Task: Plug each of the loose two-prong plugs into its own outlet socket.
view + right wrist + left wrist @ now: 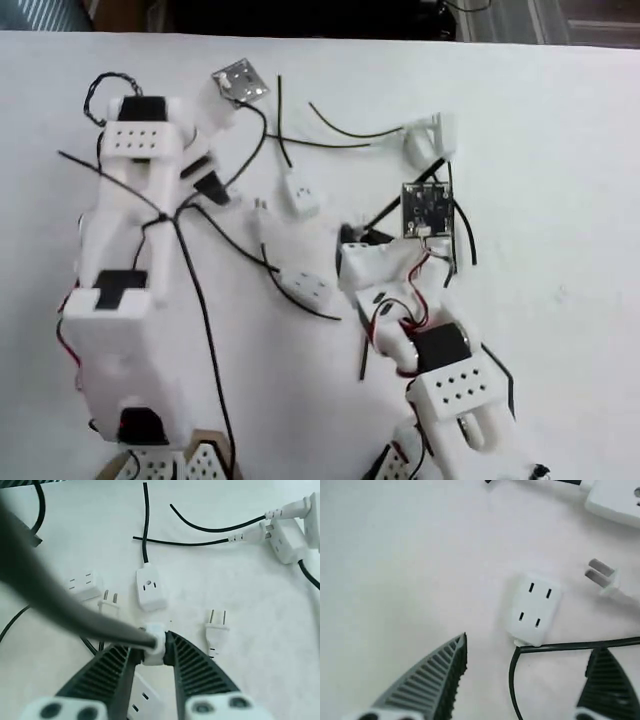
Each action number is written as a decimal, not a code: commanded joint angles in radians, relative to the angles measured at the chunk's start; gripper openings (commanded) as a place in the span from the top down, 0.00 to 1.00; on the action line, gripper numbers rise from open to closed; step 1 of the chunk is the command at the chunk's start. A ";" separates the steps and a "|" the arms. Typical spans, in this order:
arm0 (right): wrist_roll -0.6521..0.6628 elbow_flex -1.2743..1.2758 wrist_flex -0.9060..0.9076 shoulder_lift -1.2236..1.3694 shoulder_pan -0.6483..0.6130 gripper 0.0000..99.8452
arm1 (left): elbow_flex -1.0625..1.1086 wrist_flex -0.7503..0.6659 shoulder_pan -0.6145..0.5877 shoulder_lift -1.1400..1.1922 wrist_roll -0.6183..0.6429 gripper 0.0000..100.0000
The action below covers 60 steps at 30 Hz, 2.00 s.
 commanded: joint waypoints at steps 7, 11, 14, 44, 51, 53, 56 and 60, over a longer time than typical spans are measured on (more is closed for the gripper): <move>-0.003 -0.008 -0.021 -0.019 0.007 0.98 | -0.379 0.118 -0.021 0.329 -0.071 0.63; -0.003 -0.008 -0.021 -0.019 0.007 0.98 | -0.494 0.146 -0.016 0.421 -0.063 0.71; -0.003 -0.008 -0.021 -0.019 0.007 0.98 | -0.537 0.147 -0.013 0.478 -0.069 0.80; -0.003 0.058 -0.124 -0.019 0.005 0.98 | -0.176 0.486 -0.028 -0.303 0.002 0.98; -0.002 0.058 -0.120 -0.019 0.005 0.98 | 0.328 0.413 -0.027 -0.621 0.006 0.98; 0.021 0.058 -0.120 -0.019 0.005 0.98 | 0.486 0.344 -0.025 -0.687 0.008 0.98; 0.041 0.058 -0.119 -0.019 0.005 0.98 | 0.726 0.193 -0.025 -0.754 0.029 0.98; 0.046 0.057 -0.097 -0.019 -0.022 0.98 | 0.980 -0.014 -0.004 -0.769 0.051 0.98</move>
